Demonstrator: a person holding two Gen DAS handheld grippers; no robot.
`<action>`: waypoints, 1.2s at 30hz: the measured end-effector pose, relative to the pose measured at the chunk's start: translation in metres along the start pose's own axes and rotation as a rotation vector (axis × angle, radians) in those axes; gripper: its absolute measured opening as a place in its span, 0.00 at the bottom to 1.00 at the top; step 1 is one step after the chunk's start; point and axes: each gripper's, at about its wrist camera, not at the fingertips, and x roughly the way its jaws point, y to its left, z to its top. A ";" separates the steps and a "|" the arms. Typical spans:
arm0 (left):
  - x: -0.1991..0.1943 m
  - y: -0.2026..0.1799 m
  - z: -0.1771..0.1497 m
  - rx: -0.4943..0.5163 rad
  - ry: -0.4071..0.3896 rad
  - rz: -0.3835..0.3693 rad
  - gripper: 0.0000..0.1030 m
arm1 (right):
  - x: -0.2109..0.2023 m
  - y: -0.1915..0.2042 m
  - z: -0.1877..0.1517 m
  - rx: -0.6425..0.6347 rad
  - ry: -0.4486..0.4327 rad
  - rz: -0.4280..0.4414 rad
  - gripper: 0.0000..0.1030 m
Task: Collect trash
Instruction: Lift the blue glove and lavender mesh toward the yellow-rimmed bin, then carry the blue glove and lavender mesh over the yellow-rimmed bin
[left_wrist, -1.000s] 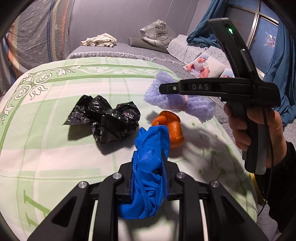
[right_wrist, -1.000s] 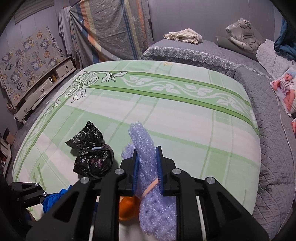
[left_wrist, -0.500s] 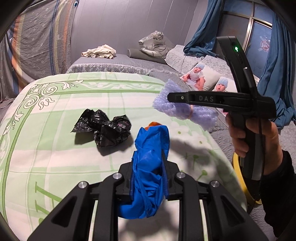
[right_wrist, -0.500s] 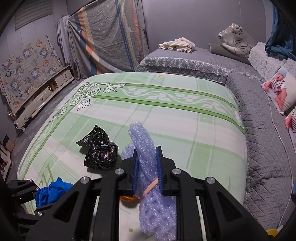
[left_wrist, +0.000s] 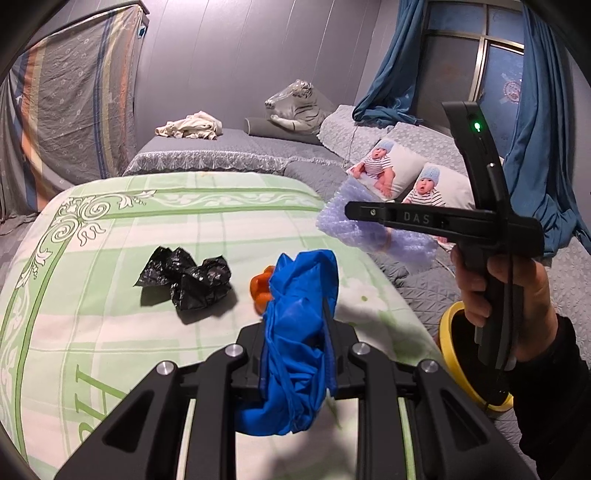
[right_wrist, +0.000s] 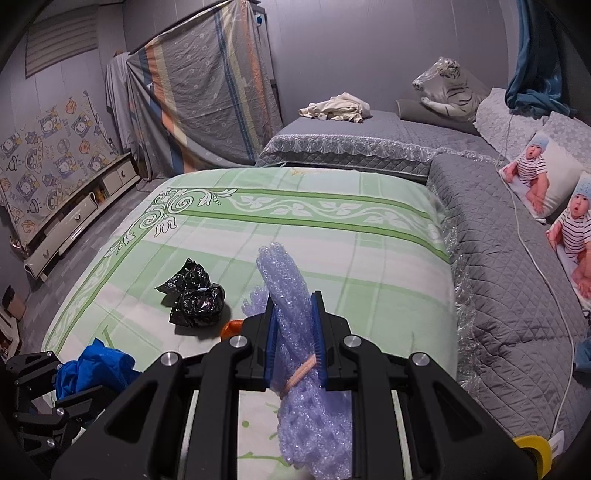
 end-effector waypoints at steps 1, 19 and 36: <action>-0.002 -0.002 0.001 0.001 -0.003 -0.003 0.20 | -0.005 -0.003 -0.001 0.005 -0.007 -0.003 0.16; -0.019 -0.078 0.024 0.110 -0.066 -0.086 0.20 | -0.094 -0.065 -0.021 0.093 -0.134 -0.091 0.16; -0.014 -0.154 0.044 0.222 -0.106 -0.181 0.20 | -0.165 -0.134 -0.056 0.197 -0.220 -0.221 0.16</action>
